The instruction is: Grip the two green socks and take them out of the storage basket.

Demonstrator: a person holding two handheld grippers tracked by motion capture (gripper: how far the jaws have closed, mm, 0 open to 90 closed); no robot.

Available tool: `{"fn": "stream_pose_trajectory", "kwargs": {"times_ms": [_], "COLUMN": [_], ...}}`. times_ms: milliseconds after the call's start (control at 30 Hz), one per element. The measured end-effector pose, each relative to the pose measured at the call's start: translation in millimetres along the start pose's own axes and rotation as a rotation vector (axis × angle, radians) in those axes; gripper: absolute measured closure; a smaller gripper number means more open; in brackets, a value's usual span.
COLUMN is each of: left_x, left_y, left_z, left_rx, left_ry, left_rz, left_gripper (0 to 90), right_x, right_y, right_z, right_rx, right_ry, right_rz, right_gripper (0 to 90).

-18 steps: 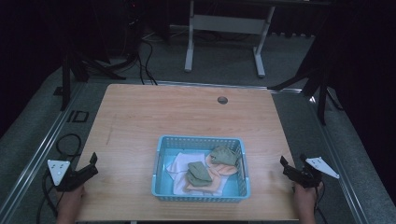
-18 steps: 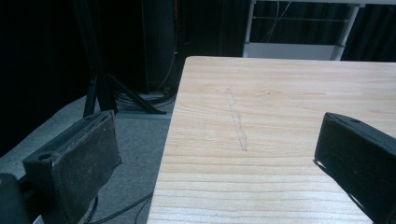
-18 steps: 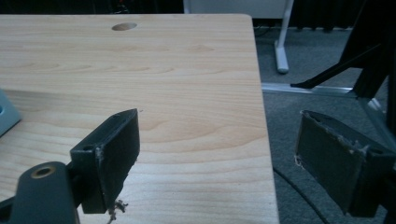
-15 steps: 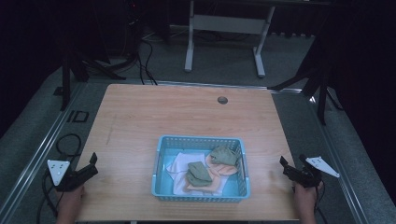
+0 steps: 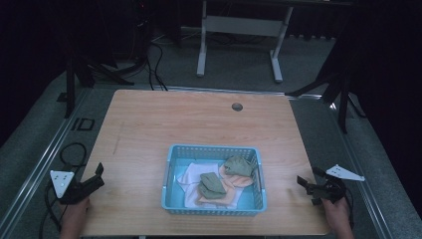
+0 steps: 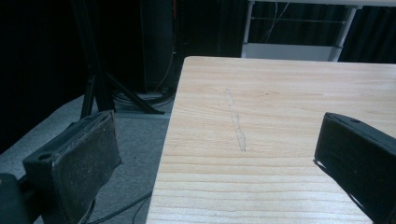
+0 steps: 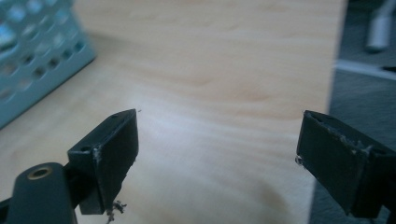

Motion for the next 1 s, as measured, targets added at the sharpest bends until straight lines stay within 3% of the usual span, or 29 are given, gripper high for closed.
{"fn": "stream_pose_trajectory", "kwargs": {"times_ms": [100,233,300,367,467,667,733,1000], "left_x": [0.0,-0.2,-0.2,-0.2,-0.2,-0.2,-0.1,-0.2], "left_y": [0.0,-0.1,-0.1,0.0,-0.1,-0.1,-0.1,0.0], "left_z": [-0.1,0.1,0.1,0.1,0.2,0.2,0.2,0.3], "left_rx": [0.0,0.001,0.0,0.001,0.001,-0.001,-0.001,0.0], "left_ry": [0.001,-0.001,-0.001,-0.001,-0.002,-0.001,-0.001,-0.003], "left_rz": [0.0,-0.002,-0.003,-0.003,-0.003,-0.002,-0.001,-0.002], "left_gripper": [0.5,0.5,0.5,0.5,0.5,0.5,0.5,0.5], "right_x": [-5.2,-6.6,-6.9,-3.7,2.8,9.6,13.7,34.1], "right_y": [2.2,6.7,9.2,11.8,16.1,19.7,19.8,19.8], "right_z": [-7.6,-20.0,-24.0,-25.9,-32.3,-47.5,-52.5,-74.8], "right_rx": [0.04,0.137,0.177,0.189,0.254,0.346,0.361,0.441], "right_ry": [0.089,0.157,0.174,0.195,0.207,0.291,0.323,0.365], "right_rz": [-0.046,-0.099,-0.134,-0.151,-0.175,-0.308,-0.324,-0.324], "right_gripper": [13.8,14.8,14.8,14.8,14.8,14.8,14.8,14.6]}}
Point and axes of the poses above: each handheld gripper's, and its own axes: y roughly backward along the jaws, x roughly out of its top, z roughly to its right, the point moved 10 cm from there along -y, roughly forward along the jaws, and after that the axes turned 11 degrees about y, right-handed, at the moved point
